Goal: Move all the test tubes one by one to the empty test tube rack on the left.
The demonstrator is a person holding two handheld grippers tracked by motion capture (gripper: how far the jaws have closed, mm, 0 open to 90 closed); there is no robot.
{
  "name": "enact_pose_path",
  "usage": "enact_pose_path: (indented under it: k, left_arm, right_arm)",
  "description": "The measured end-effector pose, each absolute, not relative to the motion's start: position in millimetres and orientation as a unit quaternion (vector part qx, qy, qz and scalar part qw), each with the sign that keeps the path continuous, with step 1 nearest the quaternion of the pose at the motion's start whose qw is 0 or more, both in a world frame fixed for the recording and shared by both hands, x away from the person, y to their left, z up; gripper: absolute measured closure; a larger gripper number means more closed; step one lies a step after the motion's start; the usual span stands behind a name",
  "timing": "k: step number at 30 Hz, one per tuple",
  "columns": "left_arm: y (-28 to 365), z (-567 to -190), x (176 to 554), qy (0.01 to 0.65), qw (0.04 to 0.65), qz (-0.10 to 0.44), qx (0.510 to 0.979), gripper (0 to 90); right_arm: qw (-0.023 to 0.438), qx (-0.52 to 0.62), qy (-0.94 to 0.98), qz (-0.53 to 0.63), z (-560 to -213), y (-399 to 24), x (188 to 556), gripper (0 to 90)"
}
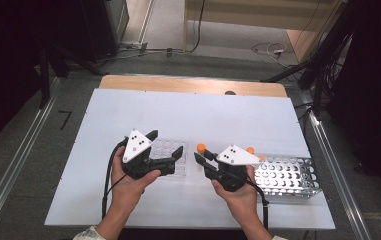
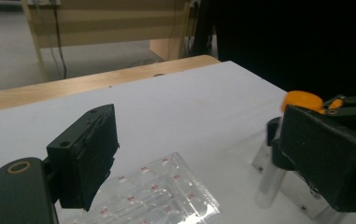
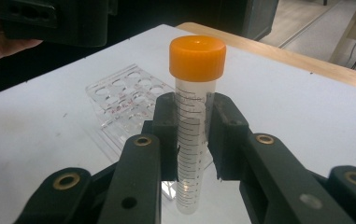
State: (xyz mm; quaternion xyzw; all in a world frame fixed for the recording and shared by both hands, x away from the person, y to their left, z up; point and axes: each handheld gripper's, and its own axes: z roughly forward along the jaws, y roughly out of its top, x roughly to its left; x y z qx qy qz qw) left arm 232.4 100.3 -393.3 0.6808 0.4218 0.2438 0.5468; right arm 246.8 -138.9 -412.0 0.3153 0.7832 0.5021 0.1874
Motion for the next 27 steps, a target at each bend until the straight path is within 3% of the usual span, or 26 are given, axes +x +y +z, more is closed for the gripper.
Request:
enact_pose_path:
  k: [12, 20, 27]
  left_arm:
    - [76, -399, 230, 0.386, 0.556, 0.227, 0.7, 25.7]
    - [69, -403, 230, 0.364, 0.56, 0.224, 0.71, 43.9]
    - [66, -406, 231, 0.353, 0.559, 0.216, 0.718, 54.2]
  right_arm:
    - [0.178, 0.308, 0.789, 0.5, -422, -125, 249, 72.1]
    - [0.163, 0.3, 0.79, 0.509, -424, -119, 249, 72.1]
    - [0.155, 0.3, 0.79, 0.511, -425, -116, 250, 72.1]
